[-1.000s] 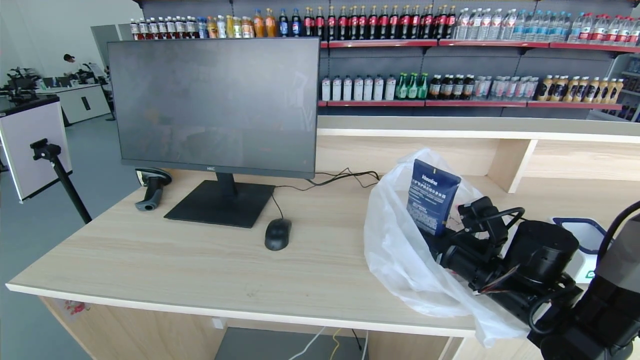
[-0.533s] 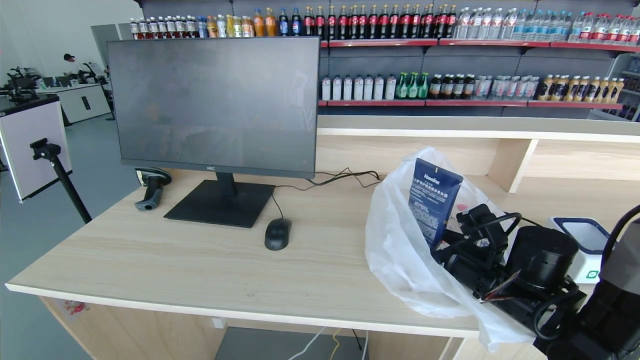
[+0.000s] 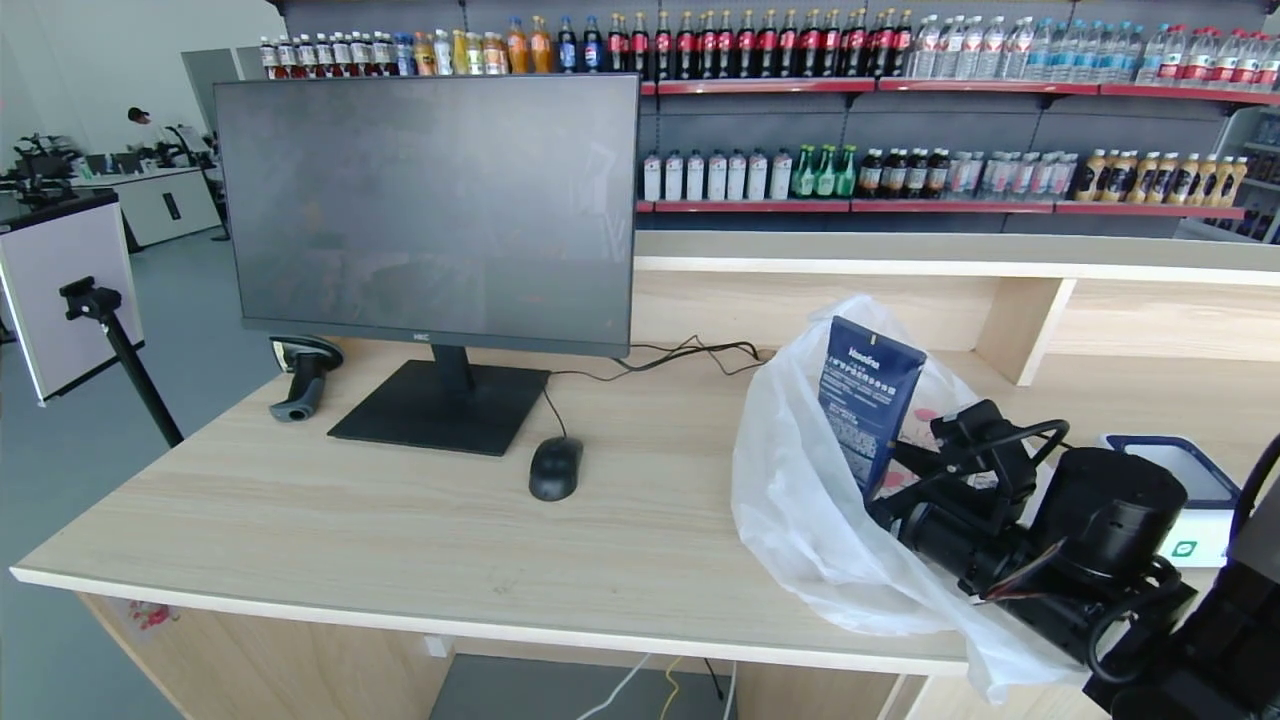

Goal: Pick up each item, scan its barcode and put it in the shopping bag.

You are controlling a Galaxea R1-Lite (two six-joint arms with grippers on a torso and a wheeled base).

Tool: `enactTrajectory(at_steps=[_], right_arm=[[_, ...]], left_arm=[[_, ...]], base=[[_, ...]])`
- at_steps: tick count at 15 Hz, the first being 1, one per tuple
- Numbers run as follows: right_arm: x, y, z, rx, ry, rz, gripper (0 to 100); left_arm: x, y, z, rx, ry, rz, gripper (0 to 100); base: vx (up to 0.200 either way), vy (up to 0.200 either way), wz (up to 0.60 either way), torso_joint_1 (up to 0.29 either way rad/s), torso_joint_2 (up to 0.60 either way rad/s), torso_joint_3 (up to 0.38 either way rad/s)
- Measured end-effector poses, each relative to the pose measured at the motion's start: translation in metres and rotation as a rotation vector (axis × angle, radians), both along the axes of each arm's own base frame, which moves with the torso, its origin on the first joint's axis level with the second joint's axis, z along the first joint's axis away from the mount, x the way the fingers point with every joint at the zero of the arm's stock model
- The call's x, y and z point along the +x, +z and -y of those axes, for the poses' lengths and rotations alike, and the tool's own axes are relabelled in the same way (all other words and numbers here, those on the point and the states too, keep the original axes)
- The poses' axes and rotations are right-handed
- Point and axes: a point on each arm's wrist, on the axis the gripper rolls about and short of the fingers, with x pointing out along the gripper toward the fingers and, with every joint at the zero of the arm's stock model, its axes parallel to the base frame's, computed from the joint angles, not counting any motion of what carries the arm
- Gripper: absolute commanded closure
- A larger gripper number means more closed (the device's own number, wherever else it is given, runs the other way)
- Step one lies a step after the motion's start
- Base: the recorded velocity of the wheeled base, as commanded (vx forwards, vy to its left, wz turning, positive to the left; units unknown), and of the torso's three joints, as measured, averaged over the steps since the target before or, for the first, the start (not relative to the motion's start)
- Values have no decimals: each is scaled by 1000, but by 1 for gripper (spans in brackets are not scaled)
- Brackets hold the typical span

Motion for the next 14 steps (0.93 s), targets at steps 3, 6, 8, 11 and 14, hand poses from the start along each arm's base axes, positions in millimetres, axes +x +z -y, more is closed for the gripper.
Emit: enactTrajectory(at_steps=[3,6,8,11,14], right_arm=[[-7,7,3,4,-1,16,0],[-18,15,7,11,-1,33,0],[-23,20,9,15,0,45,0],[-33,24,13,19,0,54,0],[-42,31,16,27,1,73,0]], left_arm=[[0,0,0,0,0,0,0],[0,0,0,0,0,0,0],[0,0,0,0,0,0,0],[0,0,0,0,0,0,0],[0,0,0,0,0,0,0]], base=[[0,0,0,0,0,0],[0,0,0,0,0,0],[0,0,0,0,0,0],[0,0,0,0,0,0],[0,0,0,0,0,0]])
